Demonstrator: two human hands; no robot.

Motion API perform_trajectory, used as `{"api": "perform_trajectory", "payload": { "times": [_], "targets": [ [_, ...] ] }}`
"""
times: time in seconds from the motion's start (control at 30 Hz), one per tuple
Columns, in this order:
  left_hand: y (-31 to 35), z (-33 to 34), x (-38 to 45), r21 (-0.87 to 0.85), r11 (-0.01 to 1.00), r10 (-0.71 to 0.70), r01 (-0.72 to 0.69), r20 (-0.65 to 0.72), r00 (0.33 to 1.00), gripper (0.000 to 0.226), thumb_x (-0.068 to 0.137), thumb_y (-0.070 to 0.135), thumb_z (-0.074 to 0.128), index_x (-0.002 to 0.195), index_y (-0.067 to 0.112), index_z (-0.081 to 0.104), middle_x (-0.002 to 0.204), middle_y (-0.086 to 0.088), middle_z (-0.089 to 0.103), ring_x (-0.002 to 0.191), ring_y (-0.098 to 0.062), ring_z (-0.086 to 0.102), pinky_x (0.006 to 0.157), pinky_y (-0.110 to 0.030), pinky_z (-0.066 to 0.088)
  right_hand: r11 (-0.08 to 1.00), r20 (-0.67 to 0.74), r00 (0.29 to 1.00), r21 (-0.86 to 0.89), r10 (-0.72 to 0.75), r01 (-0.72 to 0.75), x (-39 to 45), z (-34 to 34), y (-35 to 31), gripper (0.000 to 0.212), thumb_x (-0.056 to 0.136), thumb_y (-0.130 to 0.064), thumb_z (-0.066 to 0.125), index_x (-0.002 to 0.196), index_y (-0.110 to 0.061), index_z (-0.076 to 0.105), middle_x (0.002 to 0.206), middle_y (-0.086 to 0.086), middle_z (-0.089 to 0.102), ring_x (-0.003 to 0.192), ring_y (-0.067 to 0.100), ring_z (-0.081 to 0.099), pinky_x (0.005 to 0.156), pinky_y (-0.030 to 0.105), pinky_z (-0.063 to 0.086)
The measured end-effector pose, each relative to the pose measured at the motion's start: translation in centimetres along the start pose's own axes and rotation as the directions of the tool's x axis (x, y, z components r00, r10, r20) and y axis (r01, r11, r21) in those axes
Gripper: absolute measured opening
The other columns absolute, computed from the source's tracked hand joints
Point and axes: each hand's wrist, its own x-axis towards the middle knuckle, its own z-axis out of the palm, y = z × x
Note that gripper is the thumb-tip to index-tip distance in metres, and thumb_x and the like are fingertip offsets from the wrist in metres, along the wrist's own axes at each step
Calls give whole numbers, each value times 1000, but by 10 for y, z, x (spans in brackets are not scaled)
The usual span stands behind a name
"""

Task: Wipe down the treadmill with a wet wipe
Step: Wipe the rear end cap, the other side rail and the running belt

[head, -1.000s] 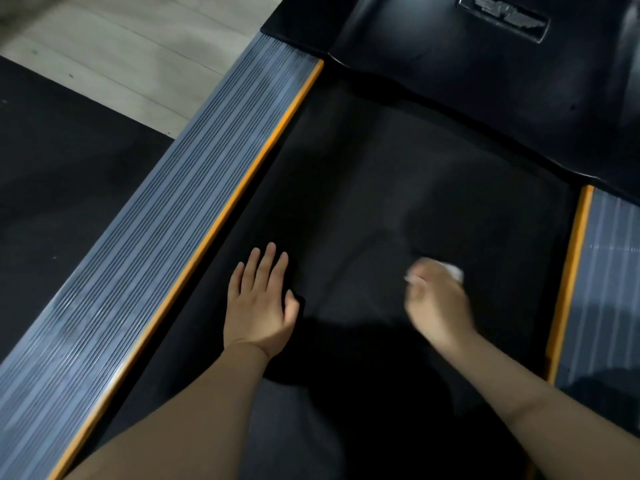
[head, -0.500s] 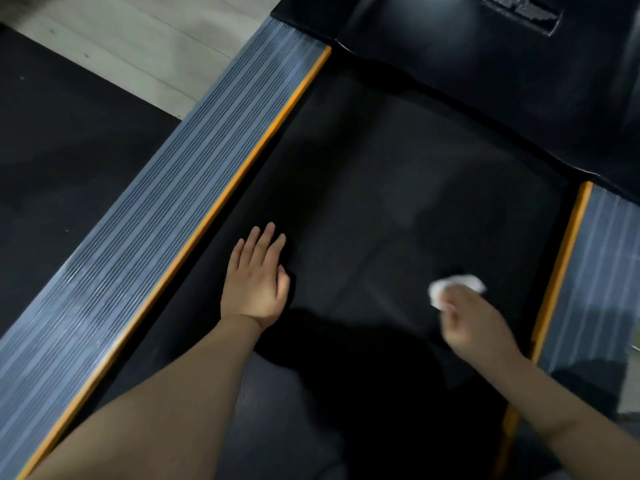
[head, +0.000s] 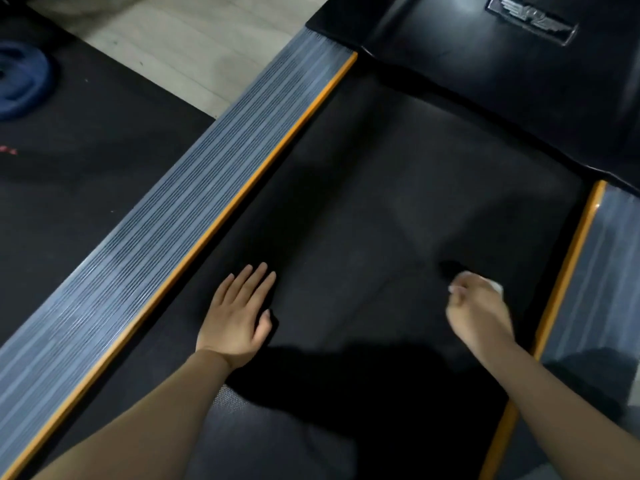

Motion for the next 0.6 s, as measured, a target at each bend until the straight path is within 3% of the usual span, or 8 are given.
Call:
{"api": "perform_trajectory", "payload": {
  "times": [0.13, 0.23, 0.33, 0.4, 0.43, 0.5, 0.6],
  "targets": [
    [-1, 2, 2, 5, 1000, 15, -15, -6, 1000, 62, 94, 37, 37, 153, 19, 34, 162, -2, 27, 149, -23, 22, 123, -40, 7, 933, 88, 933, -56, -350, 355, 25, 37, -125, 19, 94, -17, 47, 106, -12, 60, 107, 11, 60, 101, 32, 57, 79, 36, 44],
    [-5, 3, 2, -20, 999, 33, -33, -28, 999, 59, 93, 35, 38, 149, 16, 42, 159, -5, 33, 149, -24, 25, 123, -43, 12, 803, 154, 802, -70, -577, 592, 41, 68, -226, 19, 93, -17, 47, 108, -15, 59, 110, 10, 59, 101, 31, 57, 80, 35, 45],
    [-7, 4, 3, -68, 997, 35, -39, -66, 997, 54, 93, 34, 40, 141, 12, 52, 154, -8, 41, 147, -26, 30, 123, -42, 13, 683, 292, 665, -51, -688, 729, 60, 71, -286, 19, 95, -14, 47, 108, -15, 61, 110, 9, 61, 101, 29, 59, 79, 34, 45],
    [-6, 5, 3, -79, 996, 38, -44, -78, 996, 53, 92, 33, 41, 138, 11, 54, 153, -8, 43, 146, -26, 30, 123, -42, 13, 616, 337, 602, -77, -724, 784, 78, 58, -279, 21, 93, -12, 48, 109, -14, 62, 111, 9, 61, 102, 28, 59, 82, 34, 46],
    [-6, 4, 3, -81, 996, 42, -48, -78, 996, 53, 92, 33, 42, 138, 10, 54, 153, -8, 43, 146, -27, 30, 123, -42, 14, 609, 305, 608, -107, -733, 786, 85, 51, -259, 22, 91, -11, 49, 108, -11, 63, 111, 10, 62, 102, 28, 59, 84, 35, 46],
    [-6, 4, 4, -85, 995, 43, -50, -74, 996, 53, 92, 32, 42, 139, 11, 53, 154, -8, 41, 147, -26, 29, 123, -44, 15, 641, 201, 665, -177, -719, 747, 86, 39, -197, 17, 86, -2, 51, 99, -4, 63, 102, 16, 63, 95, 35, 62, 80, 38, 46],
    [-6, 6, 4, -69, 997, 36, -40, -60, 998, 54, 92, 32, 41, 141, 12, 52, 155, -7, 39, 148, -25, 28, 122, -45, 16, 635, 246, 763, -435, -598, 638, 46, 16, -64, 17, 85, -2, 46, 94, 2, 60, 92, 18, 59, 85, 30, 61, 72, 35, 47]
  ]
}}
